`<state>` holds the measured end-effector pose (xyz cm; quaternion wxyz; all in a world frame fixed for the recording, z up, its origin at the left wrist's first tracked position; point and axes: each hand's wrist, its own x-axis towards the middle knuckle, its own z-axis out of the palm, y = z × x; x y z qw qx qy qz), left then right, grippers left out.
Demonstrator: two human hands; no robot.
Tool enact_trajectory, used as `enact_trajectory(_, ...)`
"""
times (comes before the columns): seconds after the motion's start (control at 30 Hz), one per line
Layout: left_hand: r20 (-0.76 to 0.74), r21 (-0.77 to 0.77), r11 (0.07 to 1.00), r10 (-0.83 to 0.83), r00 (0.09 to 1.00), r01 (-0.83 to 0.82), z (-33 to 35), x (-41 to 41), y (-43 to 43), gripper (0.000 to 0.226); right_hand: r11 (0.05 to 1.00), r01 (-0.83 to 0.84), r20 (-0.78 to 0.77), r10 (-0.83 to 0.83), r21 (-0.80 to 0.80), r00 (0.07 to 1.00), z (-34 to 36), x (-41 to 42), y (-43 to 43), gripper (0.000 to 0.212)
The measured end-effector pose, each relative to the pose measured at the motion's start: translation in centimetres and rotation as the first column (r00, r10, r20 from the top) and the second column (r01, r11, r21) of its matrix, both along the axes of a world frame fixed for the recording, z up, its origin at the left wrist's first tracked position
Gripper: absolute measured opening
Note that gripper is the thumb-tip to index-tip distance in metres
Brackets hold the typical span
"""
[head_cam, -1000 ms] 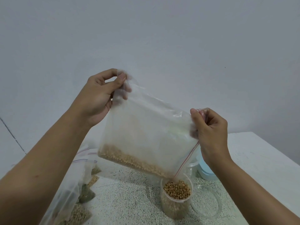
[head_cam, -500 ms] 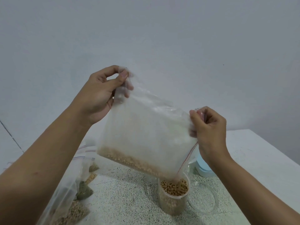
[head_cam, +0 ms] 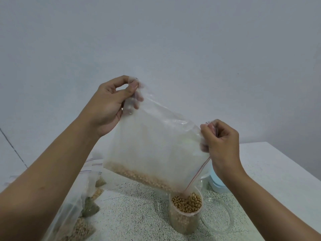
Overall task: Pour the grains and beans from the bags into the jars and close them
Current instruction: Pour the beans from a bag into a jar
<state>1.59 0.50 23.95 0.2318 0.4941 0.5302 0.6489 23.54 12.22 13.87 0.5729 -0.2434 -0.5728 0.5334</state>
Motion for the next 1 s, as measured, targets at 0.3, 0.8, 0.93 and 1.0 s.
enact_trajectory(0.3,-0.048,0.001,1.0,0.004,0.999,-0.004,0.5,0.1,0.0,0.014,1.0,-0.005,-0.013,0.005,-0.02,1.0,0.0,0.1,-0.3,0.048)
enact_trajectory(0.8,-0.181,0.036,0.998,0.051,0.982,-0.046,0.9,1.8,1.7,0.017,0.998,0.059,-0.029,-0.059,-0.015,0.998,0.4,0.0,-0.3,0.048)
enact_trajectory(0.93,-0.228,0.024,0.994,0.109,0.968,-0.106,0.5,2.2,2.2,0.019,0.997,0.079,0.001,-0.079,0.022,0.997,0.5,-0.1,-0.3,0.047)
enact_trajectory(1.0,-0.215,0.022,0.993,0.119,0.969,-0.117,0.2,2.2,2.2,0.019,0.996,0.093,-0.011,-0.093,0.006,0.996,0.1,0.0,-0.3,0.047)
